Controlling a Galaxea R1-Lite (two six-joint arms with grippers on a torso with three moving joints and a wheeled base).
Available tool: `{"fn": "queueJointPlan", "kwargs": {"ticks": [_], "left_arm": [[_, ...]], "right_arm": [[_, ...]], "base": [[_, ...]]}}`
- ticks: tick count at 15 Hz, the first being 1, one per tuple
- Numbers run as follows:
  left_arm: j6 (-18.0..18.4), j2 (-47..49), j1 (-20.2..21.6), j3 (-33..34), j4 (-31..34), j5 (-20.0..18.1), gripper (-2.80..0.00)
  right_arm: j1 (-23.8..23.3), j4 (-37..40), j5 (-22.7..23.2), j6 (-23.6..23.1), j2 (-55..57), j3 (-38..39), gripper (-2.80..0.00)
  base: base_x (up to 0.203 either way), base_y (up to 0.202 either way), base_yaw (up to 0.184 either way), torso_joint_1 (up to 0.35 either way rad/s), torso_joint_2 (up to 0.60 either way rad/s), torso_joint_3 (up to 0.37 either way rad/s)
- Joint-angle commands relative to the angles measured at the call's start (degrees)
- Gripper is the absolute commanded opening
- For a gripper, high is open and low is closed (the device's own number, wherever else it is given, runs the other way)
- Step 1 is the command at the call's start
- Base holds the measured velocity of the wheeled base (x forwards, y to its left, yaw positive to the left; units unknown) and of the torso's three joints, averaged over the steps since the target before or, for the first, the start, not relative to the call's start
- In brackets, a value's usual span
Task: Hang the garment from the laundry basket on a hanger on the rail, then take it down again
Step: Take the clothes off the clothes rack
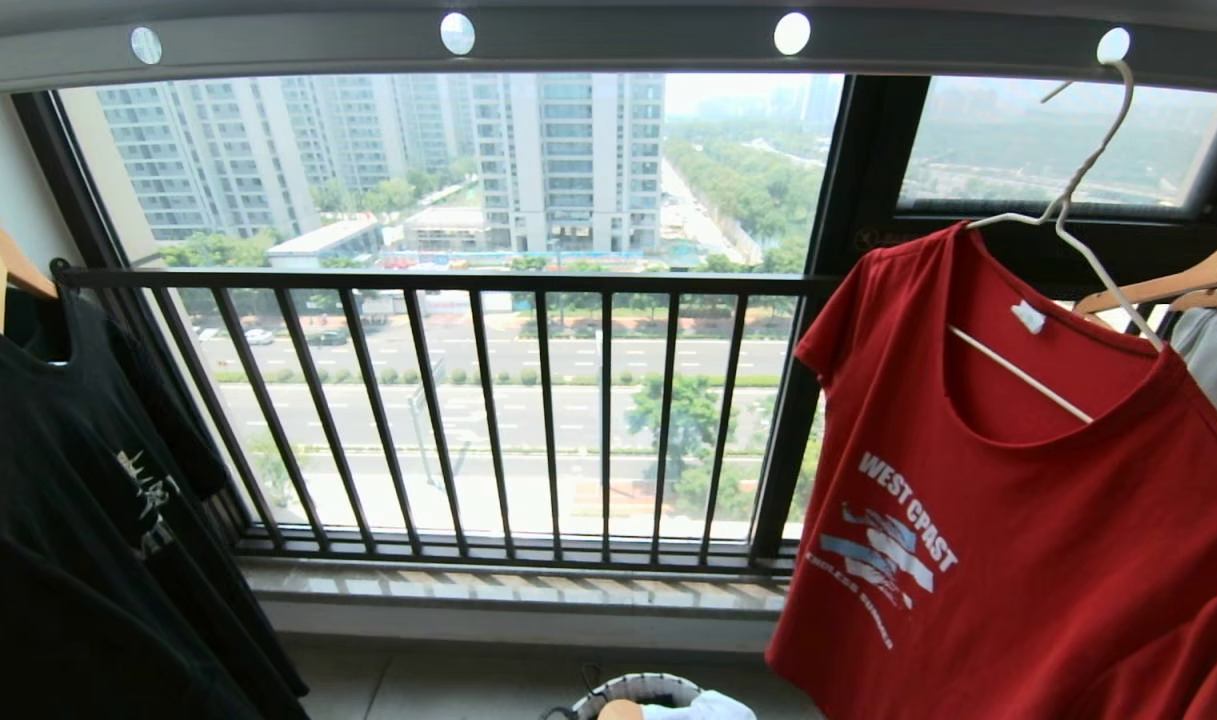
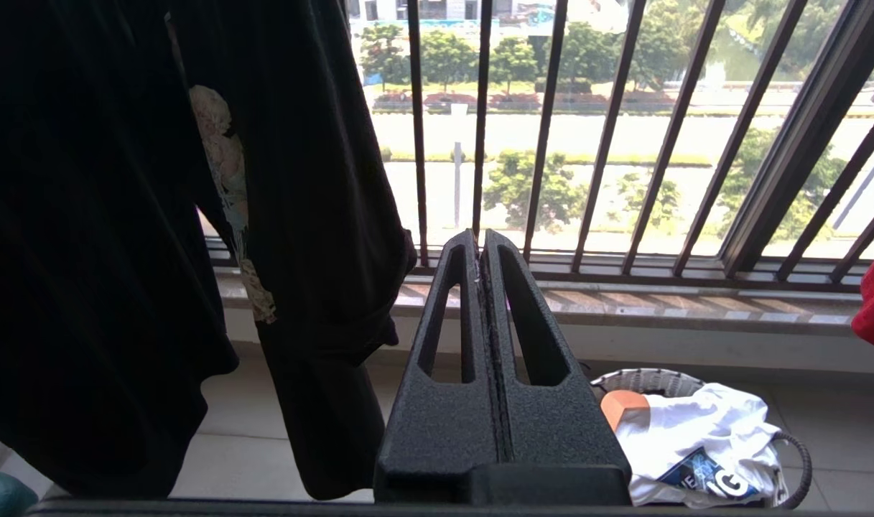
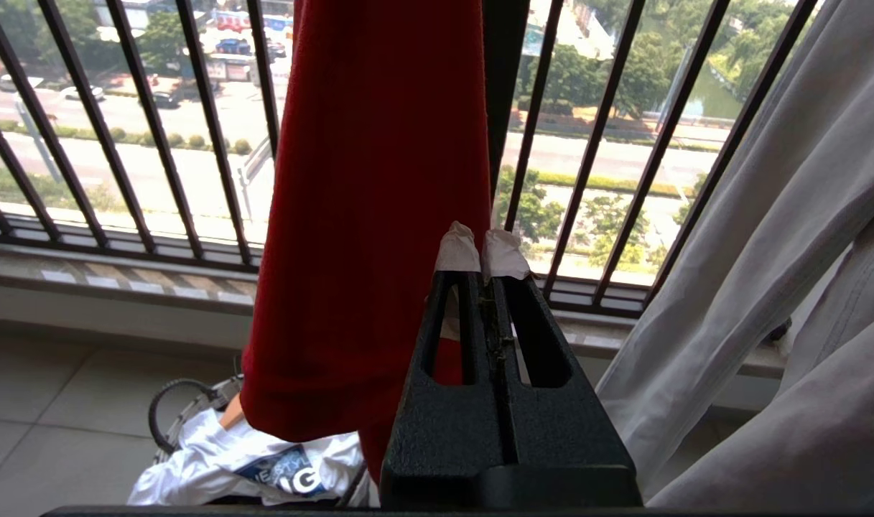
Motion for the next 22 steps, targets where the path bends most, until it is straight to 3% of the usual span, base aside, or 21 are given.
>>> {"fn": "queueJointPlan", "kwargs": {"ticks": [1,8,14,20,22], "left_arm": [[-0.04,0.09,0.02,0.0,0.02,0.02,-2.8],[-0.04,0.09,0.02,0.0,0.02,0.02,-2.8],[-0.04,0.09,0.02,0.0,0.02,0.02,-2.8],[-0.04,0.09,0.02,0.0,0.02,0.02,-2.8],[-0.04,0.09,0.02,0.0,0.02,0.02,-2.8]], "right_arm": [[0.05,0.0,0.05,0.04,0.16,0.0,-2.8],[0.03,0.45,-1.91,1.61,0.72,-2.88,-2.8],[0.05,1.94,-4.7,1.46,16.86,-23.76,-2.8],[0.05,3.06,-4.69,0.79,35.65,-40.91,-2.8],[0.09,7.16,-3.79,0.71,42.58,-49.89,-2.8]], "base": [[0.0,0.0,0.0,0.0,0.0,0.0],[0.0,0.0,0.0,0.0,0.0,0.0],[0.0,0.0,0.0,0.0,0.0,0.0],[0.0,0.0,0.0,0.0,0.0,0.0],[0.0,0.0,0.0,0.0,0.0,0.0]]}}
